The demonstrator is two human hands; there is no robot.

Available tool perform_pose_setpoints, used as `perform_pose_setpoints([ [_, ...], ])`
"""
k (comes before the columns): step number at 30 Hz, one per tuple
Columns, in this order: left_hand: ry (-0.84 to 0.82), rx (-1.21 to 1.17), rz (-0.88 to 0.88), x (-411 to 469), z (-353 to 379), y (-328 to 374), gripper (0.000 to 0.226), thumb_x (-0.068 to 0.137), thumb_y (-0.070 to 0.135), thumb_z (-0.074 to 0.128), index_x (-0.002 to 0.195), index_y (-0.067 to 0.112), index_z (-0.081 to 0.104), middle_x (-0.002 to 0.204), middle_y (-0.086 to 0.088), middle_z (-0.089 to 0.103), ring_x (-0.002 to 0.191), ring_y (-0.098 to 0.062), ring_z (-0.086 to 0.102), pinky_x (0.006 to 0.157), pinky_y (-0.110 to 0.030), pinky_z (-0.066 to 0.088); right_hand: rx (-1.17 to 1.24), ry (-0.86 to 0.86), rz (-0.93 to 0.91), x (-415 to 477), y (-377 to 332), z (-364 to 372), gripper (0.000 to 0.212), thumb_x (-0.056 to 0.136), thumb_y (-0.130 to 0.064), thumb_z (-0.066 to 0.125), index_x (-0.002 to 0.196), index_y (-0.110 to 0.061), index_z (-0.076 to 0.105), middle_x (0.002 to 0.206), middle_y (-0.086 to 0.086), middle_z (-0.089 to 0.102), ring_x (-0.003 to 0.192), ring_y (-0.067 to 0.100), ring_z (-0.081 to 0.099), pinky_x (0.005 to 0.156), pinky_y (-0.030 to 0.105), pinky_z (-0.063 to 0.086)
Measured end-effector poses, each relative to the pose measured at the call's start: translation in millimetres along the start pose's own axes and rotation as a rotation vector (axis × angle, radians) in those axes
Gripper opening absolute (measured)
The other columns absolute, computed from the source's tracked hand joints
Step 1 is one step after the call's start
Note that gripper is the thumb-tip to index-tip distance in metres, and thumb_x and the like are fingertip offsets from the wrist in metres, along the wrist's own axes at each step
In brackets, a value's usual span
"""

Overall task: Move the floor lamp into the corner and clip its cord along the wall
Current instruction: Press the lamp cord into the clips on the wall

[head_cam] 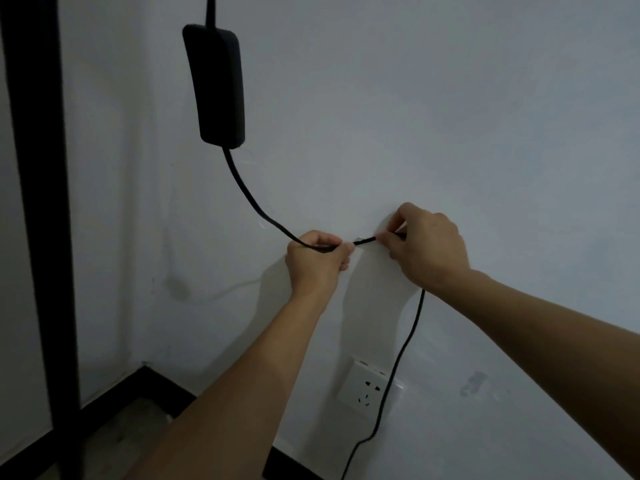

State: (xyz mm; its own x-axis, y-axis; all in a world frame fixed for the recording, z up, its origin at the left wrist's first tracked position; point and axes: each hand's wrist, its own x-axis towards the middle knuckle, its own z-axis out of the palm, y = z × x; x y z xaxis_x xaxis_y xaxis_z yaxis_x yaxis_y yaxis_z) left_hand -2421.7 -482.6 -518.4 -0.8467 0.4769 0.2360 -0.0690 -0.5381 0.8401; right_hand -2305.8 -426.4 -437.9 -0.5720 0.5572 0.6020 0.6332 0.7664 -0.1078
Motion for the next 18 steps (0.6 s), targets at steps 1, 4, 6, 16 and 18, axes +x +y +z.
perform_pose_setpoints([
  [1,0.013,-0.002,0.005,0,1,1,0.013,0.070,-0.002,0.076,0.071,0.001,0.064,0.059,-0.011,0.064,0.047,-0.017,0.058,0.049,-0.022,0.055,0.057,0.008,0.013,-2,3,0,0.016,0.088,-0.037,0.061,0.085,-0.021,0.058,0.081,0.002,0.070,0.074,0.028,0.065,0.072,0.041,0.055],
  [4,0.053,-0.031,0.007,0,5,4,0.013,0.070,-0.004,0.076,0.079,-0.004,0.066,0.058,-0.011,0.063,0.043,-0.012,0.056,0.048,-0.019,0.053,0.155,0.008,0.053,-12,11,8,0.015,0.087,-0.032,0.060,0.076,-0.023,0.058,0.076,0.001,0.070,0.066,0.028,0.066,0.070,0.042,0.058],
  [6,0.063,-0.051,0.010,1,6,6,0.014,0.071,-0.005,0.075,0.083,-0.005,0.067,0.058,-0.010,0.063,0.040,-0.008,0.055,0.046,-0.017,0.052,0.193,-0.002,0.094,-19,14,18,0.015,0.085,-0.031,0.060,0.073,-0.022,0.059,0.073,0.002,0.070,0.064,0.028,0.067,0.068,0.043,0.058],
  [16,0.068,0.032,0.034,2,6,8,0.012,0.071,-0.002,0.075,0.078,0.002,0.067,0.061,-0.011,0.064,0.044,-0.011,0.056,0.045,-0.016,0.050,0.823,-0.071,0.436,-76,14,30,0.011,0.092,-0.016,0.061,0.098,-0.006,0.062,0.070,0.011,0.070,0.055,0.019,0.066,0.056,0.030,0.058],
  [18,0.078,0.044,0.036,2,7,8,0.014,0.071,-0.002,0.075,0.080,0.002,0.065,0.063,-0.012,0.065,0.045,-0.014,0.056,0.044,-0.016,0.049,0.966,-0.066,0.525,-106,28,27,0.012,0.091,-0.013,0.062,0.101,-0.006,0.061,0.067,0.013,0.068,0.056,0.020,0.064,0.054,0.024,0.056],
])
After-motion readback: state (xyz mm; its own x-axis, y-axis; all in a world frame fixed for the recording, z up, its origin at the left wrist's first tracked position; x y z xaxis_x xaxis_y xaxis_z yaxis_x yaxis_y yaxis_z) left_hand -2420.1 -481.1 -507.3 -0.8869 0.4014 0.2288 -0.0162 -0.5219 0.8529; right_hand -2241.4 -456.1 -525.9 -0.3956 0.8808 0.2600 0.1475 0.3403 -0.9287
